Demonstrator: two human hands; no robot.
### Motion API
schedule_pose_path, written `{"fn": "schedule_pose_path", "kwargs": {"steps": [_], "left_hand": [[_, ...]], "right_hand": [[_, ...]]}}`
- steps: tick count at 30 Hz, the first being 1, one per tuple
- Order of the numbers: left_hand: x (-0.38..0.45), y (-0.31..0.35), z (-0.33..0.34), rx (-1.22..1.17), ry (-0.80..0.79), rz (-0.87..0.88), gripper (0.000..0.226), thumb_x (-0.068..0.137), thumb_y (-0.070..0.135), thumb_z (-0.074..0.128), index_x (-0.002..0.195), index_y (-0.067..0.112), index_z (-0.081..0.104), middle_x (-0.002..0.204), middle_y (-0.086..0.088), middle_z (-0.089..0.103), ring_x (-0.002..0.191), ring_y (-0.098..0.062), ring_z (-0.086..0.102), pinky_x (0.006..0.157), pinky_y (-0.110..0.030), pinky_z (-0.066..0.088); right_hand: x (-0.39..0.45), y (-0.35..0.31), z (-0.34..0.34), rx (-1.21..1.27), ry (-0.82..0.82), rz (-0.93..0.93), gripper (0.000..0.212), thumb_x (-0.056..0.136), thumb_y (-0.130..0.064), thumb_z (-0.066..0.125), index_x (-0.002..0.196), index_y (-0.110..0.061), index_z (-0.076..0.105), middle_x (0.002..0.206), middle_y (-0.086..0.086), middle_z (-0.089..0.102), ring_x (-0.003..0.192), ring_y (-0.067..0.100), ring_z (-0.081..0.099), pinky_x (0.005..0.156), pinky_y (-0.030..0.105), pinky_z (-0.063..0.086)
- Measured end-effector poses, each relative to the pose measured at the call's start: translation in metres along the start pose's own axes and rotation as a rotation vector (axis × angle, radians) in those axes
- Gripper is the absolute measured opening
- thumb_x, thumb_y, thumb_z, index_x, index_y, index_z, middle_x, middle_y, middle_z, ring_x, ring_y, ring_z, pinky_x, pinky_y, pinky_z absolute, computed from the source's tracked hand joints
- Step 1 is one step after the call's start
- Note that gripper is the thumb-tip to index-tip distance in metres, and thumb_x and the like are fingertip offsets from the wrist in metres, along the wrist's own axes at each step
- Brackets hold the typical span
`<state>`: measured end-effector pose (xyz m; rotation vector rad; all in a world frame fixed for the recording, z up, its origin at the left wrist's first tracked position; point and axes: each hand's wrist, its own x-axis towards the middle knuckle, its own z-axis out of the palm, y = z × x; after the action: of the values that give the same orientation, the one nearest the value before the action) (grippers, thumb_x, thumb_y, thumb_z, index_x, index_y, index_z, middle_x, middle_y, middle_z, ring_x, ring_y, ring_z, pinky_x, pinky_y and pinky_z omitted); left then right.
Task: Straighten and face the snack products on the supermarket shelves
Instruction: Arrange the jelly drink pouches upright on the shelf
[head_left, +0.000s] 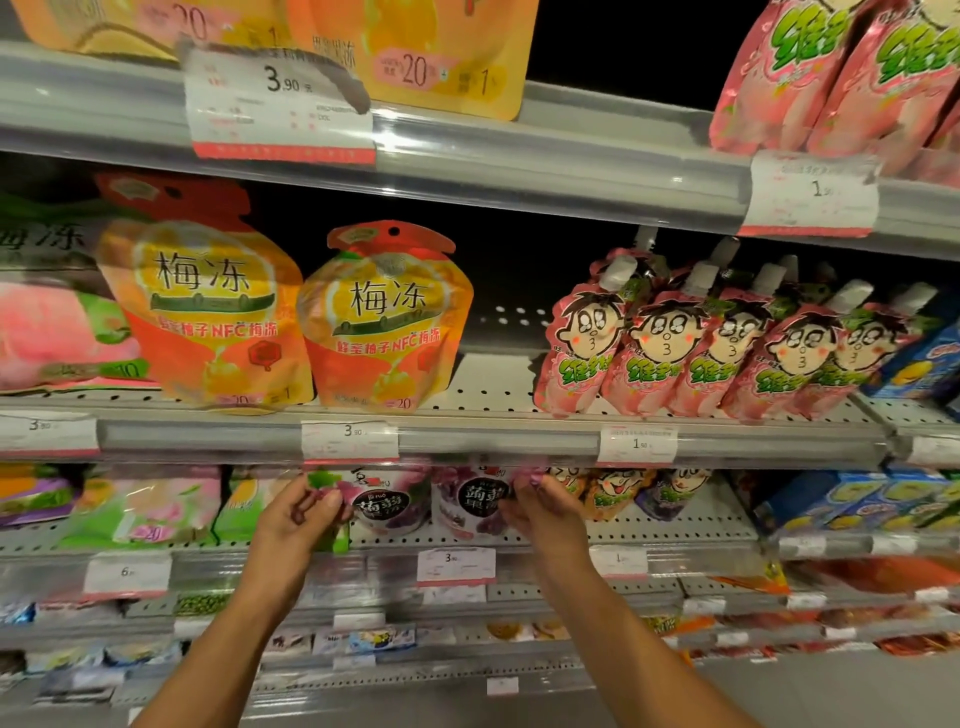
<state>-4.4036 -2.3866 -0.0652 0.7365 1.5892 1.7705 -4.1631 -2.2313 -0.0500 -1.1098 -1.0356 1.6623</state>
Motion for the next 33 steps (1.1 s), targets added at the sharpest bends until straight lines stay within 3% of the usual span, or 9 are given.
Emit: {"fn": "schedule_pose_path", "kwargs": {"steps": [5,8,14,16,20,22,26,30,33], "left_hand": [[-0.002,0.000,0.003,0.034,-0.014,0.019,0.011,0.094,0.018,0.066,0.100,0.010,0.070,0.086,-0.001,0.073,0.082,-0.018,0.067,0.075,-0.035,0.052],[0.002,-0.002,-0.002,-0.006,0.027,-0.016,0.009,0.097,0.012,0.062,0.099,0.004,0.066,0.087,-0.006,0.072,0.083,-0.022,0.066,0.070,-0.026,0.056],[0.006,0.003,0.000,0.058,0.025,-0.006,0.021,0.094,0.020,0.068,0.086,0.002,0.060,0.071,-0.006,0.063,0.070,-0.022,0.060,0.069,-0.040,0.049],[0.007,0.003,0.009,0.098,0.081,0.016,0.017,0.095,0.020,0.069,0.084,0.007,0.063,0.071,-0.002,0.069,0.070,-0.019,0.064,0.068,-0.037,0.051],[0.013,-0.006,0.028,0.170,0.197,0.005,0.014,0.095,0.023,0.071,0.091,0.009,0.066,0.086,-0.010,0.074,0.084,-0.033,0.070,0.073,-0.044,0.056],[0.014,-0.008,0.034,0.174,0.248,0.012,0.012,0.095,0.023,0.070,0.092,0.013,0.066,0.088,-0.009,0.073,0.085,-0.031,0.070,0.076,-0.046,0.057],[0.001,-0.001,0.045,0.107,0.272,0.072,0.013,0.099,0.019,0.065,0.090,0.009,0.065,0.076,-0.003,0.067,0.066,-0.009,0.060,0.060,-0.025,0.048],[-0.009,-0.002,0.050,0.064,0.266,0.090,0.025,0.101,0.024,0.062,0.087,0.004,0.058,0.075,-0.024,0.054,0.066,-0.018,0.045,0.059,-0.032,0.032],[-0.012,0.004,0.050,0.096,0.258,0.125,0.006,0.099,0.017,0.065,0.095,0.017,0.060,0.071,-0.014,0.058,0.063,-0.013,0.051,0.057,-0.030,0.039]], "right_hand": [[-0.001,-0.001,0.004,-0.017,0.002,-0.010,0.011,0.097,-0.007,0.064,0.088,-0.006,0.068,0.084,0.008,0.075,0.071,0.019,0.072,0.073,0.030,0.062],[0.000,0.000,0.001,-0.022,0.022,-0.037,0.009,0.098,-0.011,0.065,0.091,-0.005,0.068,0.084,0.008,0.074,0.072,0.018,0.073,0.073,0.028,0.062],[-0.002,0.001,0.000,-0.029,-0.040,-0.060,0.011,0.098,-0.015,0.064,0.096,-0.005,0.068,0.086,0.005,0.075,0.078,0.019,0.073,0.075,0.028,0.060],[-0.003,0.002,0.005,-0.029,-0.045,-0.049,0.011,0.097,-0.014,0.065,0.094,-0.004,0.068,0.086,0.007,0.076,0.077,0.020,0.073,0.074,0.029,0.061],[0.001,0.004,0.010,-0.036,-0.020,-0.037,0.012,0.098,-0.013,0.065,0.097,-0.001,0.067,0.091,0.014,0.074,0.081,0.024,0.073,0.077,0.031,0.062],[0.004,0.004,0.011,-0.034,-0.024,-0.029,0.011,0.097,-0.014,0.065,0.096,-0.003,0.066,0.088,0.013,0.074,0.081,0.023,0.073,0.077,0.032,0.061],[0.006,0.005,0.005,-0.029,-0.060,-0.050,0.010,0.098,-0.013,0.064,0.092,-0.006,0.065,0.084,0.011,0.072,0.082,0.024,0.072,0.079,0.033,0.058],[0.004,0.009,-0.005,-0.037,-0.151,-0.083,0.022,0.092,-0.022,0.069,0.096,-0.001,0.063,0.094,0.018,0.068,0.090,0.029,0.072,0.083,0.035,0.059],[0.003,0.011,-0.008,-0.085,-0.180,-0.119,0.026,0.093,-0.017,0.070,0.103,0.002,0.056,0.094,0.028,0.065,0.089,0.039,0.071,0.086,0.049,0.060]]}}
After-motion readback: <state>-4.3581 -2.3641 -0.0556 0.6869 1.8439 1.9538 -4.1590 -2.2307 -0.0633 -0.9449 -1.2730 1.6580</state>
